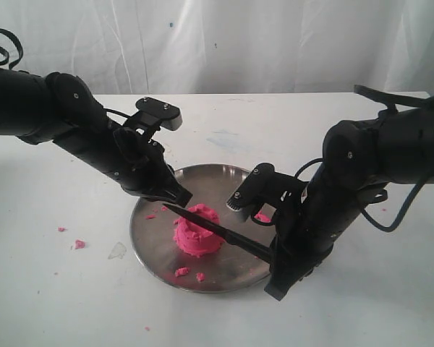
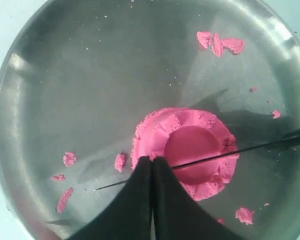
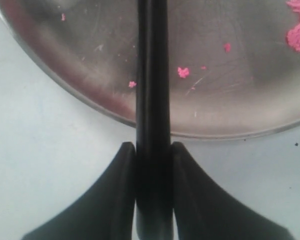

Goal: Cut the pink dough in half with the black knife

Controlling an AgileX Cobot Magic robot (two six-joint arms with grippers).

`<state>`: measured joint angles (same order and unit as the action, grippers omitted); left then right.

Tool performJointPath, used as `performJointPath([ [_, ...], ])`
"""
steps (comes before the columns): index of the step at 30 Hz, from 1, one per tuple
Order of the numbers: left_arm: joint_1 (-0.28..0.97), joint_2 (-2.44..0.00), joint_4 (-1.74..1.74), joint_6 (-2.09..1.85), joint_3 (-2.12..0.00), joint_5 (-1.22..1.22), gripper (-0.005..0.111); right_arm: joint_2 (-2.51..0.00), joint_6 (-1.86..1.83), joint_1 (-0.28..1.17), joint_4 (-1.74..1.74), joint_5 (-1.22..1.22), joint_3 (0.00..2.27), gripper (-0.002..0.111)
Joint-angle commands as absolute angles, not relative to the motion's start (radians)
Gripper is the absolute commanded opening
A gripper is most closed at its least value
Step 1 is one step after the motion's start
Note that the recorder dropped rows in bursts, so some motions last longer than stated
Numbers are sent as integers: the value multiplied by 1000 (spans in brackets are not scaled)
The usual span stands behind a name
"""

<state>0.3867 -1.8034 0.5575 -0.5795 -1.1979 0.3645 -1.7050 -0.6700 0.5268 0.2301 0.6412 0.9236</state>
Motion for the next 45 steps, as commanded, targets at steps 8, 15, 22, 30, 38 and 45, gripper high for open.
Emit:
performJointPath([
  [8, 391, -1888, 566, -584, -1198, 404, 0, -1703, -669, 528, 228, 642, 921, 0],
  [15, 391, -1897, 566, -606, -1198, 404, 0, -1703, -669, 528, 228, 642, 921, 0],
  [22, 391, -1897, 566, -609, -1198, 414, 0, -1703, -669, 528, 228, 642, 921, 0],
  [30, 391, -1897, 566, -609, -1198, 419, 0, -1703, -669, 528, 228, 642, 921, 0],
  [38, 391, -1897, 566, -609, -1198, 421, 0, -1703, -669, 528, 228, 642, 921, 0],
  [45, 391, -1897, 526, -609, -1198, 422, 0, -1703, -669, 528, 228, 644, 921, 0],
])
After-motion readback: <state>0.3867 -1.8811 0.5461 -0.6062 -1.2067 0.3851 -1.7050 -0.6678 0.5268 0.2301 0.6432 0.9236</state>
